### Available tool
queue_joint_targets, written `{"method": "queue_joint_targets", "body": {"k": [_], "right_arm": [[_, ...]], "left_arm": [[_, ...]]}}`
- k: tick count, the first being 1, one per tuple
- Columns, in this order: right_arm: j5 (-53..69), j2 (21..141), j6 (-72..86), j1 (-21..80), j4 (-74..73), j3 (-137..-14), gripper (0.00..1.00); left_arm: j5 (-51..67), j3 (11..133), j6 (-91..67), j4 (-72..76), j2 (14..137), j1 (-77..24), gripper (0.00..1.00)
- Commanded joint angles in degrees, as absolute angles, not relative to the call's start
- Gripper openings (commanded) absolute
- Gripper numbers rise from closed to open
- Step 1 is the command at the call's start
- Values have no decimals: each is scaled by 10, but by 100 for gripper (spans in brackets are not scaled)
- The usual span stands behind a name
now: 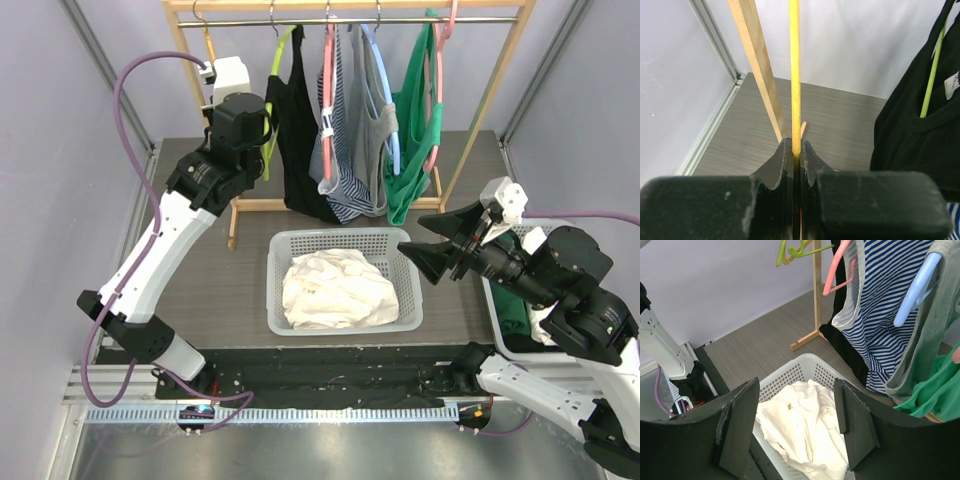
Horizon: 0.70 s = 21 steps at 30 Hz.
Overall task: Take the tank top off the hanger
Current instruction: Place the hanger at the clothesline.
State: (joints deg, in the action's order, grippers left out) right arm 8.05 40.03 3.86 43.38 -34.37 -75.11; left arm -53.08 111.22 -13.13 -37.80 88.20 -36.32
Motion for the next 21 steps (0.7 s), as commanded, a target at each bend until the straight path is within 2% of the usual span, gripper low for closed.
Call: {"method": "queue_joint_targets", "body": {"k": [1, 12, 21], "right_arm": [[84, 393, 47, 432, -330, -771, 68], [100, 399, 63, 432, -324, -776, 66], [105, 394, 74, 432, -326, -787, 65]], "left_arm": [[-561, 1100, -118, -326, 863, -366, 0], [-532, 1036, -84, -329, 834, -372, 0], [-518, 1055, -7, -330, 849, -393, 0]]}}
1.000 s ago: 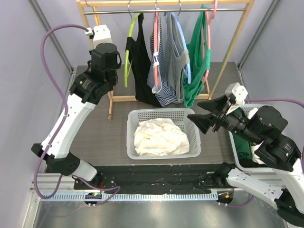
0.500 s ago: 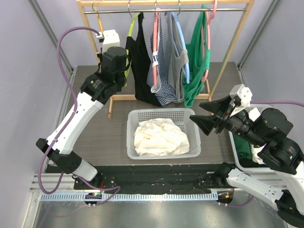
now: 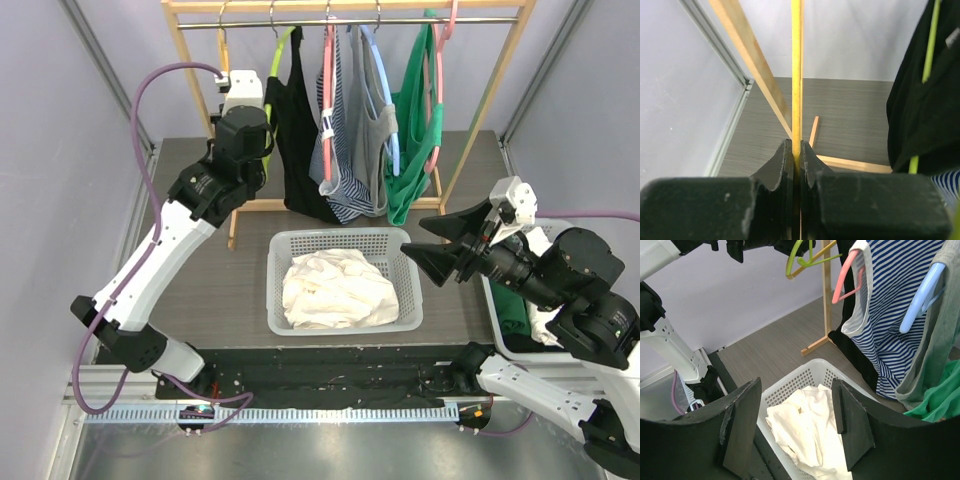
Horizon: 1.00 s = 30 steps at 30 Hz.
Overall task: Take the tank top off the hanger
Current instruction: Place the hanger at the clothesline.
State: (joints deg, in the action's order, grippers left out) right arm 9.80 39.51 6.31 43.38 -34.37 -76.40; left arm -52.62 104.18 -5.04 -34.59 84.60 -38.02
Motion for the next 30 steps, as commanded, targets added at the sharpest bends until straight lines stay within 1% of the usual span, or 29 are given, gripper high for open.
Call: {"method": "queue_joint_targets", "body": {"k": [1, 7, 13, 17, 23, 30], "right_arm": [[105, 394, 74, 432, -326, -787, 65], [111, 395, 76, 432, -327, -786, 65], [113, 401, 77, 432, -325, -790, 64], [117, 404, 76, 432, -326, -796, 64], [120, 406, 76, 432, -329, -795, 64], [122, 407, 77, 432, -327, -799, 64]], "left_arm": [[-507, 1052, -3, -332, 848, -396, 0], [-512, 1053, 14, -326, 842, -401, 0], [-555, 1059, 39, -281, 838, -400, 0], [-567, 1063, 14, -284, 836, -375, 0], [-523, 1095, -62, -344, 826, -324, 0], [-469, 1090, -108, -387, 817, -319, 0]]}}
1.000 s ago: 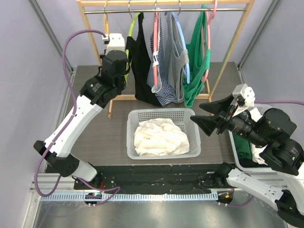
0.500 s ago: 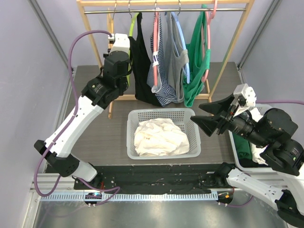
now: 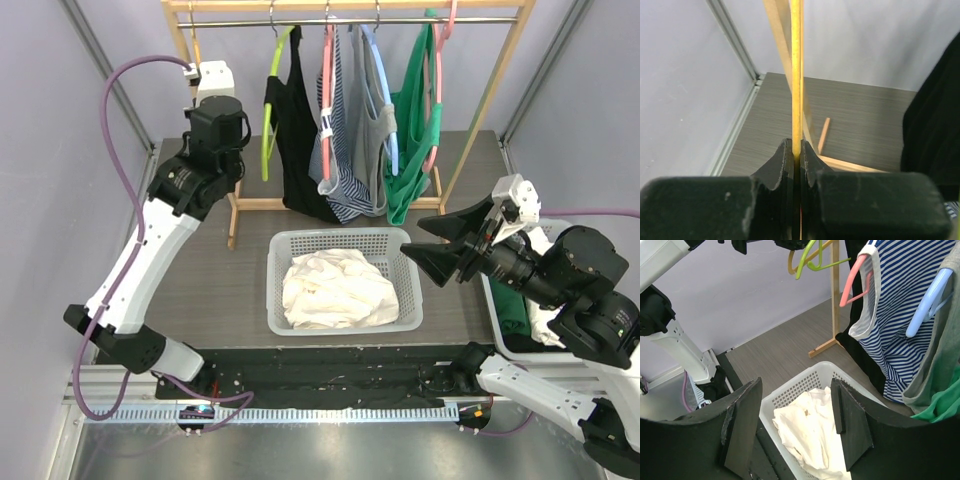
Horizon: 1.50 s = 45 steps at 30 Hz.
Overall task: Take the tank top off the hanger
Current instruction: Place the hanger at the clothesline, then pick up the hanger from the clothesline.
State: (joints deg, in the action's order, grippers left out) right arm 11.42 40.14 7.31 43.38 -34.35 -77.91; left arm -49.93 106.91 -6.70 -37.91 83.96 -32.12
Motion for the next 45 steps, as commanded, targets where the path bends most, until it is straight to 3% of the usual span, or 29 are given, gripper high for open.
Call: {"method": "queue_joint_targets", "body": {"k": [1, 6, 7, 9, 14, 20, 28, 30, 33, 36, 45], "right_arm": [[124, 406, 77, 432, -328, -799, 64], [120, 405, 77, 433, -328, -802, 65], [120, 406, 78, 432, -329, -802, 65], [120, 407, 77, 432, -328, -804, 65], [121, 412, 81, 432, -328, -804, 65], [123, 417, 86, 432, -328, -801, 66], [112, 415, 91, 432, -317, -780, 65], [99, 411, 90, 432, -314, -767, 66], [77, 406, 94, 432, -302, -750, 66], [71, 407, 105, 432, -283, -734, 66], [75, 400, 135, 432, -253, -693, 66]], "left_arm": [[-461, 1090, -111, -390, 818, -319, 3], [-428, 1087, -118, -404, 810, -319, 21], [-422, 1084, -113, -404, 807, -319, 45], [-407, 1078, -109, -405, 801, -320, 67], [-393, 1073, -90, -401, 774, -319, 84], [-397, 1104, -55, -383, 748, -319, 85], [-338, 1207, 40, -375, 756, -320, 95], [-281, 1256, 51, -389, 772, -320, 100], [-134, 1317, 51, -437, 804, -320, 100], [-66, 1348, 37, -455, 840, -323, 100], [-120, 1383, 42, -440, 903, -334, 100]]}}
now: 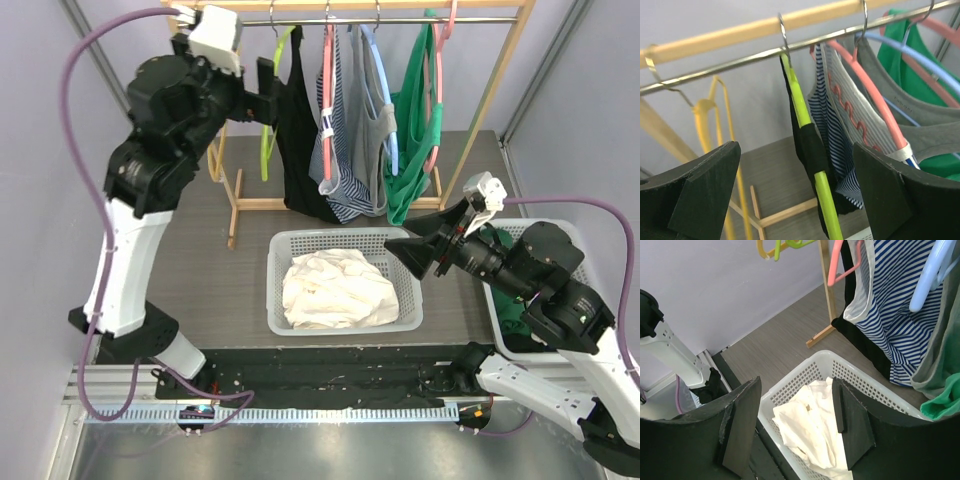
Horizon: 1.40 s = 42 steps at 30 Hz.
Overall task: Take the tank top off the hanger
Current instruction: Pick up the hanger from the clothesline.
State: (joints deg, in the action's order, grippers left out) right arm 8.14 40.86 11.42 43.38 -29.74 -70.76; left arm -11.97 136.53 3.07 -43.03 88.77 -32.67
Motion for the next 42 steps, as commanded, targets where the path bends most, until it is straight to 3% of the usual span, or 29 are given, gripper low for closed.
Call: {"method": "queue_joint_targets", "body": {"k": [1, 4, 9, 12, 18, 22, 26, 30, 33, 35, 36, 42], "right_arm": [[75, 399, 138, 432, -252, -690, 66], [71, 396, 138, 432, -251, -686, 66], [70, 402, 141, 432, -243, -686, 66], [75, 409, 140, 433, -243, -694, 66], [77, 411, 142, 432, -243, -699, 66], [83, 419, 145, 432, -246, -707, 66], [85, 426, 147, 432, -243, -708, 66], [91, 437, 150, 432, -244, -716, 66], [93, 448, 152, 432, -244, -728, 66], [97, 452, 155, 432, -245, -734, 66], [98, 453, 156, 432, -244, -735, 66], [97, 446, 166, 432, -237, -717, 66]], "left_arm": [[-110, 1386, 43, -447, 904, -334, 100], [-23, 1406, 58, -484, 903, -334, 100], [147, 1539, 144, -611, 921, -333, 100], [196, 1530, 157, -628, 912, -334, 100], [131, 1484, 156, -592, 881, -338, 100], [6, 1427, 131, -558, 860, -387, 100], [-91, 1396, 117, -520, 855, -388, 93], [-108, 1387, 112, -522, 860, -388, 97], [-126, 1338, 80, -477, 847, -388, 88], [-137, 1323, 58, -461, 848, -388, 98], [-141, 1323, 50, -460, 850, -388, 98], [-174, 1331, 3, -446, 879, -385, 89]]}}
